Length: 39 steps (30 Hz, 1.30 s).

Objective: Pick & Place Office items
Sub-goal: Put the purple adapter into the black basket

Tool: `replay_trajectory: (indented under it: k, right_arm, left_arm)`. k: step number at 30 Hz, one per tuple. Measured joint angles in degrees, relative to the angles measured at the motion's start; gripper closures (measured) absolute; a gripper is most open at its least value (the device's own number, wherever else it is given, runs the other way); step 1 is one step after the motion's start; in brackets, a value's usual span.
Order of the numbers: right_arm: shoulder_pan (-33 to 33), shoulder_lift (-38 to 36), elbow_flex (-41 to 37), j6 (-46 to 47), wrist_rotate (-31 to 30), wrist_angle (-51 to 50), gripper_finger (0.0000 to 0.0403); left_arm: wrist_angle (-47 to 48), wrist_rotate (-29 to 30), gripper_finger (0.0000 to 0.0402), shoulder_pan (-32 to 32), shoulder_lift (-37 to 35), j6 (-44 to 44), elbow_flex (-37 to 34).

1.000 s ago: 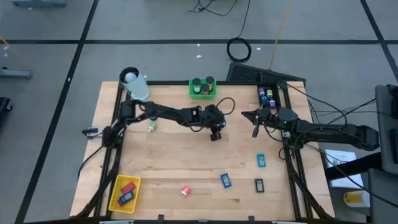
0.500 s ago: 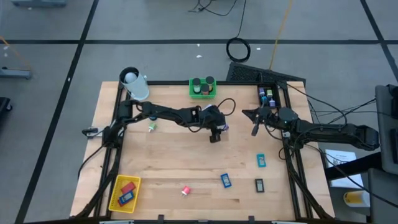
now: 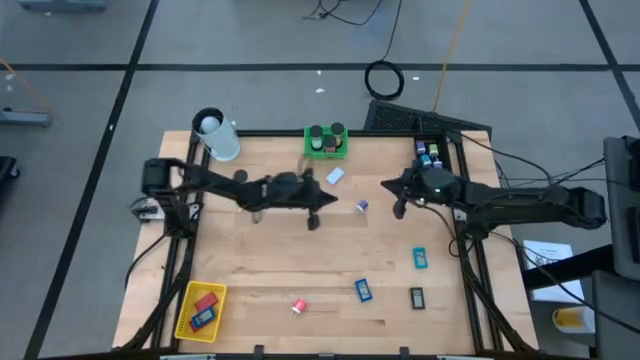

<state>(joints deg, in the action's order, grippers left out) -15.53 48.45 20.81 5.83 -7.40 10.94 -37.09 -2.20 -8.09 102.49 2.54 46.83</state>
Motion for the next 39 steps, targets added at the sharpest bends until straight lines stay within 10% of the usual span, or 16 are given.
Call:
replay_trajectory:
  k: [11,27,39]
  right_arm:
    - [4.19,18.73,18.7,-4.34,4.59,-22.22,0.0321]
    - [5.14,47.0,45.03,-27.67,4.79,-47.71,0.0139]
    - [5.49,54.72,46.43,-35.21,9.07,-49.39,0.0175]
  left_arm:
    - [-29.89,0.56,0.0372,0.38,-8.48,-3.08,-21.38]
    - [-29.83,0.57,0.0371,0.34,-8.48,-2.7,-22.99]
    - [-28.97,0.52,0.0371,0.36,-8.45,-2.39,-22.99]
